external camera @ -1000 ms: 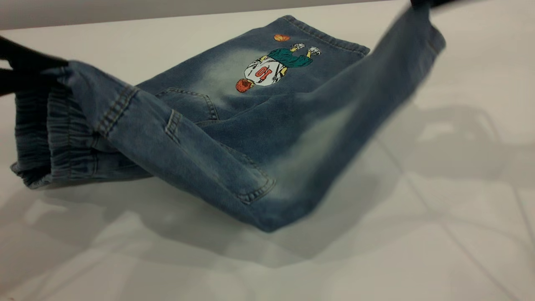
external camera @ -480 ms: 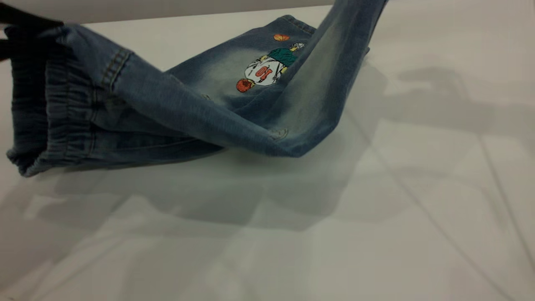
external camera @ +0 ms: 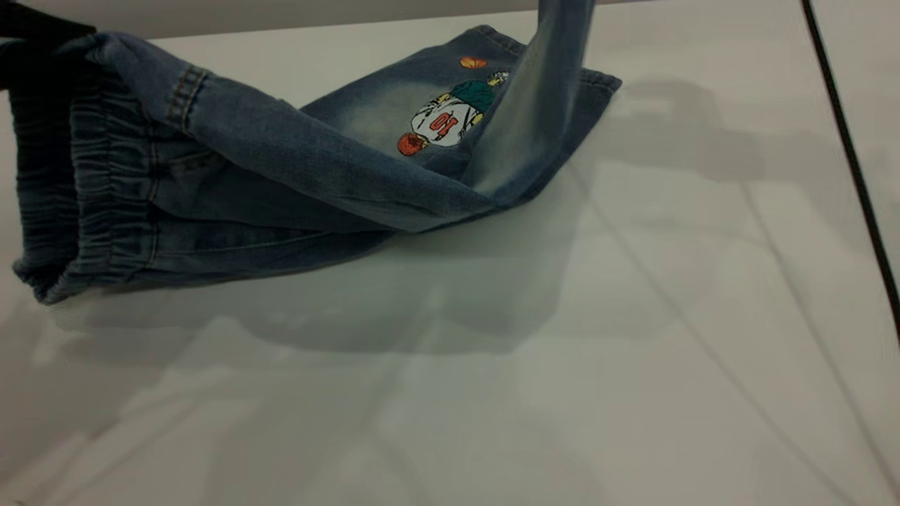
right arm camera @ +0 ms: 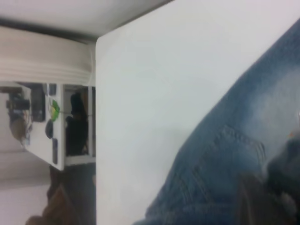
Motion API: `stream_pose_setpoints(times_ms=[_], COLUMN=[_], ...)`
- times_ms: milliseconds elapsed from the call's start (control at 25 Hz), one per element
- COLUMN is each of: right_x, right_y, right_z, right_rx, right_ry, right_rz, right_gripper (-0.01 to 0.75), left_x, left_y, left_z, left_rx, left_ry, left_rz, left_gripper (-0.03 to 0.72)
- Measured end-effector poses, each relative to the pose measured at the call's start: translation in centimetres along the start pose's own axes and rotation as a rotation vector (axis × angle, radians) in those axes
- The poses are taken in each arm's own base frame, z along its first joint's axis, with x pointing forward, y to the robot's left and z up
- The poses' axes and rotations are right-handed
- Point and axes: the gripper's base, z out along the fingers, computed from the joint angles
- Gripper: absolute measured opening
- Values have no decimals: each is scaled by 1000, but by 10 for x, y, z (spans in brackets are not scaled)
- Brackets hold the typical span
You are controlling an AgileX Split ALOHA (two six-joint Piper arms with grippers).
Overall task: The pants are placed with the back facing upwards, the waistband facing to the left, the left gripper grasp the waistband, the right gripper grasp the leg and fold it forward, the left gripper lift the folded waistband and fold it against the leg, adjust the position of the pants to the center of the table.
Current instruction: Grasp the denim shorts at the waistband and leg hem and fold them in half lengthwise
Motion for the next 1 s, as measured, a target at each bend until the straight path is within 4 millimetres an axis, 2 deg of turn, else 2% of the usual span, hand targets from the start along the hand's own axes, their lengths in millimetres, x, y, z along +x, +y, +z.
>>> stream_pose_setpoints(times_ms=[240, 600, 1000], right_x=[-17, -30, -46], right_y=[-5, -19, -20], right_z=[19, 48, 64], right_rx=[-16, -13, -19], right_ry=[-17, -29, -45], right_rz=[34, 56, 57], right_gripper=[8, 8, 8], left_x=[-3, -5, -10], left_y=[1, 2, 5], left_z=[0, 0, -1], left_rx=[-14, -27, -53], left_ry=[-30, -58, -115], left_rz=[4, 38, 31], left_gripper=[89, 89, 89])
